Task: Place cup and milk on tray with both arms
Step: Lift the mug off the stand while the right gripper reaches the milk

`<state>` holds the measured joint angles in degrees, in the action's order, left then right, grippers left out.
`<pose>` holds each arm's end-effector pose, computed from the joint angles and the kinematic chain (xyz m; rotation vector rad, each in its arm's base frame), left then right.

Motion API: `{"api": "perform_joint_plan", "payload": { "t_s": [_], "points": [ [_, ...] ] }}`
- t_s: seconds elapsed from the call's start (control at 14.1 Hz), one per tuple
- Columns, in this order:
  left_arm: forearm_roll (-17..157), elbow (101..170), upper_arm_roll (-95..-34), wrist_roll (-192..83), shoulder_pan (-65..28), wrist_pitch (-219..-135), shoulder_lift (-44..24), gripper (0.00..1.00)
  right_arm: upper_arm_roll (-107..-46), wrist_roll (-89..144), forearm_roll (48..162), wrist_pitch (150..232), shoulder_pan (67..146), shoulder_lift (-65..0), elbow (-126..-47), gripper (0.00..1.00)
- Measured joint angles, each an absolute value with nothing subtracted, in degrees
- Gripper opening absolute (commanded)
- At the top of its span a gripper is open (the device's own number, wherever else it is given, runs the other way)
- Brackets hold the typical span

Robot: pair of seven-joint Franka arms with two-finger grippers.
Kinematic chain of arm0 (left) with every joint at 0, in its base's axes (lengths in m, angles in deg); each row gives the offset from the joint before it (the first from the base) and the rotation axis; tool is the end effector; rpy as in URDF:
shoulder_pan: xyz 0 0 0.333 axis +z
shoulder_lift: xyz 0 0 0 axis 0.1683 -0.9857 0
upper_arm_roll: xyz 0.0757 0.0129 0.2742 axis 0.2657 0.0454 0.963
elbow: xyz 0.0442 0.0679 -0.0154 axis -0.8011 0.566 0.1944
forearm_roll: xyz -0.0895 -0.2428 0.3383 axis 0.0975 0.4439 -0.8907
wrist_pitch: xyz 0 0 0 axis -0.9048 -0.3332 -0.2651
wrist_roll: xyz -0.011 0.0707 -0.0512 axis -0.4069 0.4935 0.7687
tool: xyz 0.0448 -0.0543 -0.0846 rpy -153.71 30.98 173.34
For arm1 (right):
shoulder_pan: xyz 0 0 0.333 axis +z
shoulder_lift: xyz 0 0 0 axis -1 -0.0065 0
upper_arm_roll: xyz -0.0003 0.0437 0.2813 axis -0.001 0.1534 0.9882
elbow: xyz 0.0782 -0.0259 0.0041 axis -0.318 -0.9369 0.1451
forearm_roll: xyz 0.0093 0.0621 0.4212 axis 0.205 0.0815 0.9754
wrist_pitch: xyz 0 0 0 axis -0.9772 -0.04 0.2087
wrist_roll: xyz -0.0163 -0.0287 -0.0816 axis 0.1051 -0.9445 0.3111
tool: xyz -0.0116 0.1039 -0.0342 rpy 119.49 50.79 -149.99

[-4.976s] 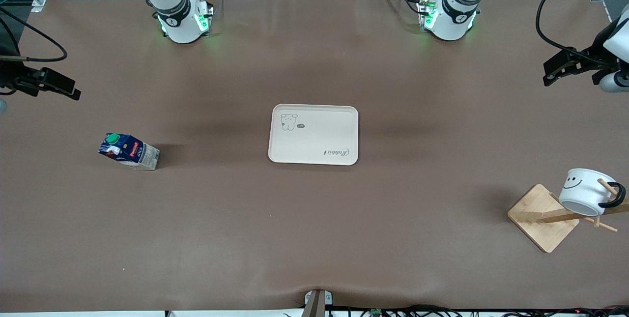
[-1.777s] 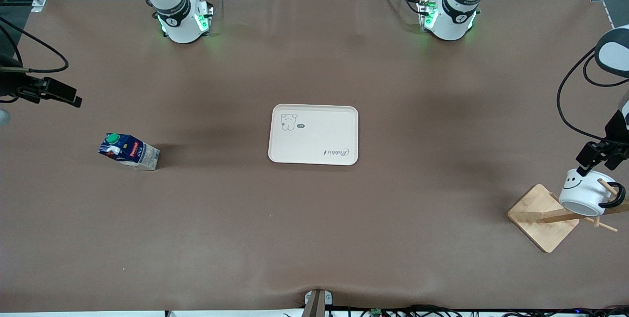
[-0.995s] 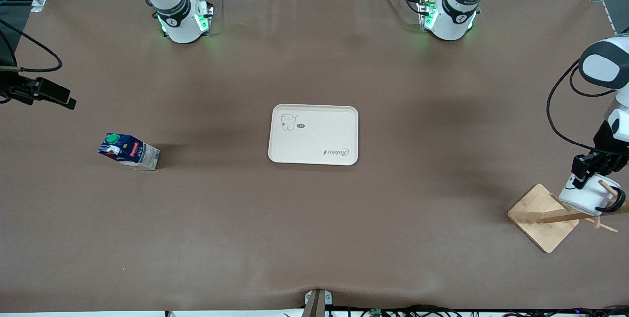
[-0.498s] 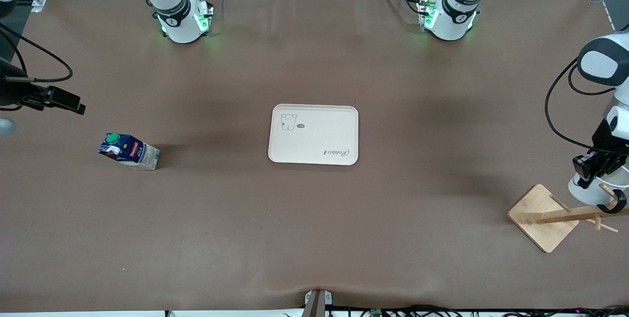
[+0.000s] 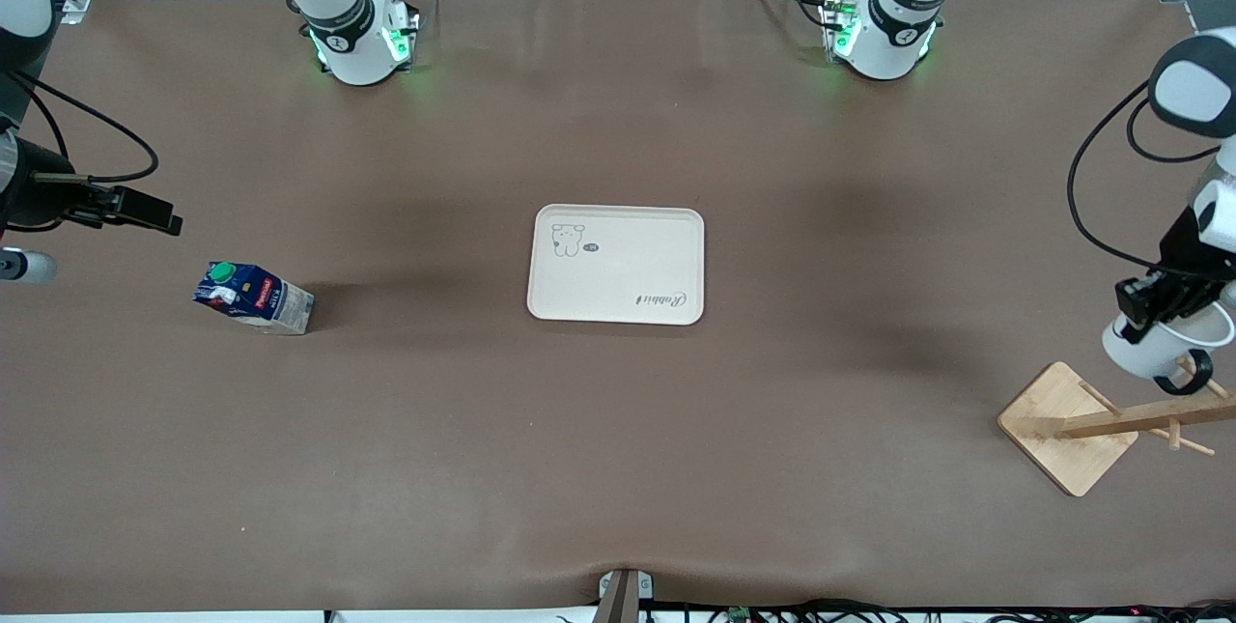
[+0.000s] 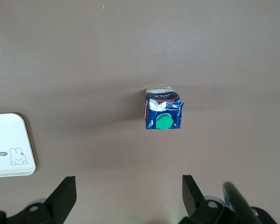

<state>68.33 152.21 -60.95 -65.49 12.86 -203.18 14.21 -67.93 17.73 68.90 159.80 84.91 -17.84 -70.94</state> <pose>0.6184 0.0855 0.4323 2.9993 0.2138 0.6973 0.6179 -0.0168 0.5440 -3.1039 0.1761 0.2275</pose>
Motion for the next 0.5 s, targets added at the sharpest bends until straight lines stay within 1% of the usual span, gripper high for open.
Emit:
{"api": "perform_joint_plan", "payload": {
  "t_s": [0.21,0.5],
  "points": [
    [68.7,151.2,-62.1,-65.2,12.8,-194.7,17.6,0.00,-67.8,17.7,68.9,159.7,85.6,-18.7,-71.0,1.00],
    [68.9,148.6,-66.3,-60.4,12.7,-186.9,17.8,0.00,-67.8,17.7,68.9,158.9,86.5,-21.5,-71.1,1.00]
  ]
}}
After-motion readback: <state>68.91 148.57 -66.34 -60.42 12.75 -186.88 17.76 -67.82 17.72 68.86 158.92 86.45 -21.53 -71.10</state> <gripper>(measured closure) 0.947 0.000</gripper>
